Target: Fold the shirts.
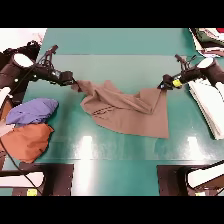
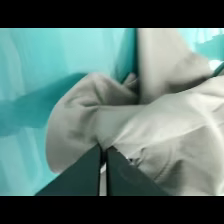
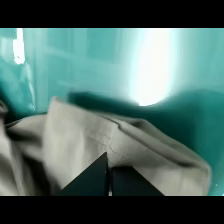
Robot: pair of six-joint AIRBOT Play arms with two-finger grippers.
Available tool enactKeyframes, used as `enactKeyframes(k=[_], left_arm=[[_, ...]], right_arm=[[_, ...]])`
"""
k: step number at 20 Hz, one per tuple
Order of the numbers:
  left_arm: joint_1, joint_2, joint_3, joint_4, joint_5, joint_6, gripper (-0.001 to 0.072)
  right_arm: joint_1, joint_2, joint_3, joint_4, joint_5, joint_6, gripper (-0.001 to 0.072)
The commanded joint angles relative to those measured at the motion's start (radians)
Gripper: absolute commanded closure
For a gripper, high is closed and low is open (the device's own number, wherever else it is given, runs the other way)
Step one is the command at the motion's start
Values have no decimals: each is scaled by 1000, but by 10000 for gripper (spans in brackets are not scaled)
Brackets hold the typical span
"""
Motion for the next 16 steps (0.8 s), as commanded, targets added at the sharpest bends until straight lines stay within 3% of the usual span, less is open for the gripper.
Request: enactKeyframes(k=[1, 8, 16], left_arm=[[1, 165, 12, 99, 62, -26, 682], [1, 551, 322, 177, 56, -27, 681], [1, 590, 731, 175, -67, -126, 682]], right_arm=[[-16, 85, 115, 1, 55, -10, 700], [-140, 468, 391, 0, 81, -10, 699], [-275, 741, 463, 0, 106, 2, 700]])
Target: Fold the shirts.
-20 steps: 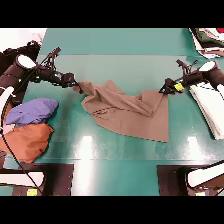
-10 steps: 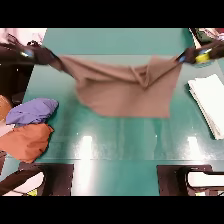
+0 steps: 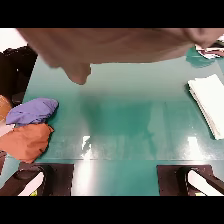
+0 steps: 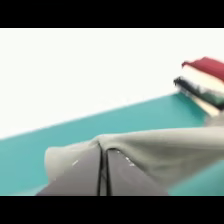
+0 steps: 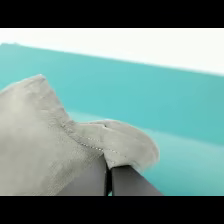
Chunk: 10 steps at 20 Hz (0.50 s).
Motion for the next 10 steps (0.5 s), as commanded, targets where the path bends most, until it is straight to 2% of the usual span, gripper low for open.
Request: enactKeyframes(k=[1, 5, 7, 10], left_arm=[[0, 13, 131, -1, -39, -50, 682], [0, -23, 81, -8, -92, -56, 682], [0, -84, -7, -14, -155, -57, 682], [-26, -219, -165, -19, -246, -60, 682]], right_arm=[[-66, 93, 16, -4, 23, 31, 700], [-93, 58, 15, -29, 149, 142, 701], [-35, -18, -10, -131, 252, 202, 701], [103, -141, -178, -317, 325, 227, 700]])
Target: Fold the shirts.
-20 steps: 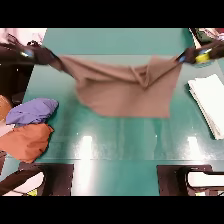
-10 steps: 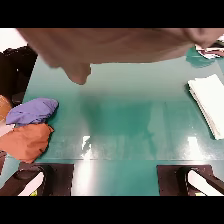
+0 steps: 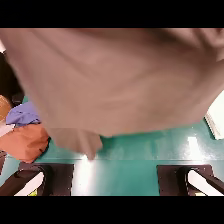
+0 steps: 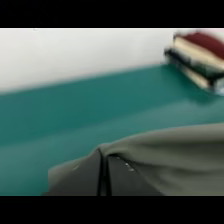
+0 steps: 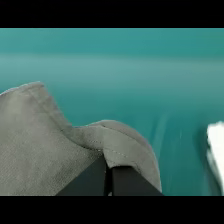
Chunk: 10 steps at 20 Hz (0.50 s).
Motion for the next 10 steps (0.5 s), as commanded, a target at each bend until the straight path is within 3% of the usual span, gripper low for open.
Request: enactKeyframes(k=[1, 5, 10], left_arm=[[-39, -147, -171, -6, -100, 2, 682], [-130, -390, -357, 74, -18, 55, 681], [-114, -613, -356, 95, 260, 51, 680]], right_arm=[[129, -133, -181, -182, 89, 52, 700], [198, -335, -399, -180, -89, 51, 701], [188, -521, -323, -172, -188, 51, 699]])
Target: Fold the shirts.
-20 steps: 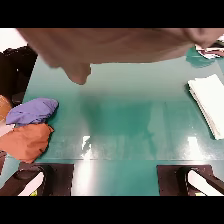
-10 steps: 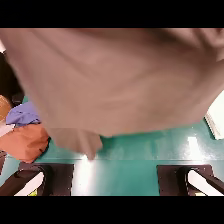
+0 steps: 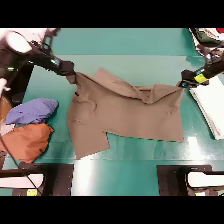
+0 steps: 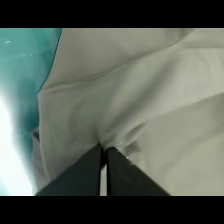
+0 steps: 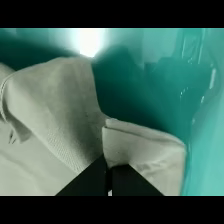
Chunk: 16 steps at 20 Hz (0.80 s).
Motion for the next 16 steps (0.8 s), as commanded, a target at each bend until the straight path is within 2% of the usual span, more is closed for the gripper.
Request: enactKeyframes(k=[1, 2, 3, 4, 5, 7, 10, 14, 16], left_arm=[[-4, -124, -21, 19, 195, 6, 680], [-4, -126, -21, 19, 220, 5, 648], [-4, -125, -19, 19, 225, 2, 385], [-2, -125, -7, 21, 203, 0, 183], [6, -123, 10, 20, 153, 1, 179], [48, -111, 44, 21, -5, 3, 179], [134, -39, -2, 21, -174, 12, 179], [206, 132, -285, 21, -167, 11, 179], [214, 208, -457, 22, -146, 11, 179]], right_arm=[[4, -127, 65, -8, -59, 3, 699], [4, -148, 108, -8, -58, 3, 692], [3, -165, 146, -8, -55, 2, 559], [2, -176, 185, -8, -47, 1, 393], [-1, -182, 222, -8, -29, -20, 368], [-14, -170, 256, -8, 39, -90, 368], [-58, -82, 137, 73, 91, -159, 369], [-150, 108, -163, 276, 51, -235, 369], [-183, 192, -285, 304, 32, -254, 368]])
